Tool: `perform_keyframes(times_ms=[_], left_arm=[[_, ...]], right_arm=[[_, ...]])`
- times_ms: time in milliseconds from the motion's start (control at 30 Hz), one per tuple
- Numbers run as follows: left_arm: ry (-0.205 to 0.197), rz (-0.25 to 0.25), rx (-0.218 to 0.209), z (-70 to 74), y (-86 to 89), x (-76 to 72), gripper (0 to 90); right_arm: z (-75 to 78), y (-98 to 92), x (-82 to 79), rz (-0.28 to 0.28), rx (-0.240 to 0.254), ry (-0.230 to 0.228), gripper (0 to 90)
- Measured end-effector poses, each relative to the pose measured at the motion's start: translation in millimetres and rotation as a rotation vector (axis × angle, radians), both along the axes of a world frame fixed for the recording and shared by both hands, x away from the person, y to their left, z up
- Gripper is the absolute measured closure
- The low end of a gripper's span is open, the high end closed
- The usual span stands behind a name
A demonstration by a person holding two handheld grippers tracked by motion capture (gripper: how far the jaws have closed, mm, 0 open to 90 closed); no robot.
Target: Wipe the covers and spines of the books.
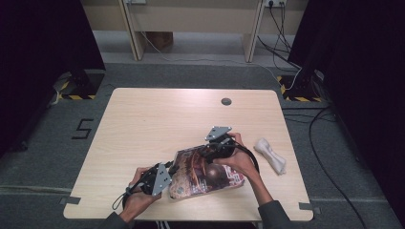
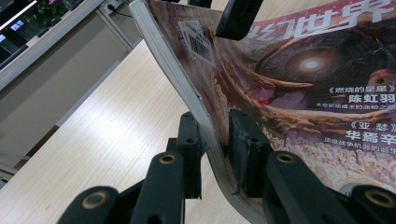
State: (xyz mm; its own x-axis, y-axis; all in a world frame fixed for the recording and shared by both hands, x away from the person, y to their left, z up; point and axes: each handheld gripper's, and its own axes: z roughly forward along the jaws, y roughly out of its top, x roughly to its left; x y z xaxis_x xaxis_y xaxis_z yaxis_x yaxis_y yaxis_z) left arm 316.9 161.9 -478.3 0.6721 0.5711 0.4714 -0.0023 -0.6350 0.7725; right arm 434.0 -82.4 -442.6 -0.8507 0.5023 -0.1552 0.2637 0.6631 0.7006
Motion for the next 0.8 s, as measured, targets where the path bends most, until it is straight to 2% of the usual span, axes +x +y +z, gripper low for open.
perform_keyframes(times_ms=[100, 167, 267, 367, 533, 633, 667, 700, 800], left_arm=[[-0.002, -0.001, -0.004, 0.0, -0.2, 0.2, 74.9], [-0.001, -0.002, -0.006, 0.1, -0.1, 0.6, 75.0], [0.002, 0.001, -0.007, -0.5, 0.3, 2.1, 75.4], [0.008, 0.010, -0.001, -2.1, 1.9, 4.2, 76.7], [0.027, 0.032, -0.021, -4.6, 6.5, 10.2, 78.1], [0.034, 0.038, -0.023, -6.1, 8.4, 13.4, 77.7], [0.032, 0.038, -0.016, -6.5, 8.5, 13.8, 77.4], [0.032, 0.037, -0.014, -6.9, 8.3, 13.9, 77.2], [0.030, 0.033, -0.013, -7.4, 8.2, 14.9, 77.0]], right_arm=[[-1.4, 4.2, 0.5, 0.029, -0.005, 0.013, 27.0], [-2.9, 7.5, -0.3, 0.056, -0.025, 0.022, 32.3], [-4.9, 11.2, -3.8, 0.074, -0.080, -0.027, 35.0], [-1.3, 8.0, -6.9, 0.091, -0.113, -0.052, 43.7], [5.8, -1.8, -17.9, 0.133, -0.128, -0.045, 54.0], [6.5, -5.2, -24.6, 0.173, -0.149, -0.049, 55.5], [5.8, -5.9, -24.8, 0.197, -0.153, -0.053, 56.4], [5.0, -6.6, -26.0, 0.196, -0.160, -0.039, 57.5], [4.0, -6.3, -24.3, 0.219, -0.178, -0.039, 61.3]])
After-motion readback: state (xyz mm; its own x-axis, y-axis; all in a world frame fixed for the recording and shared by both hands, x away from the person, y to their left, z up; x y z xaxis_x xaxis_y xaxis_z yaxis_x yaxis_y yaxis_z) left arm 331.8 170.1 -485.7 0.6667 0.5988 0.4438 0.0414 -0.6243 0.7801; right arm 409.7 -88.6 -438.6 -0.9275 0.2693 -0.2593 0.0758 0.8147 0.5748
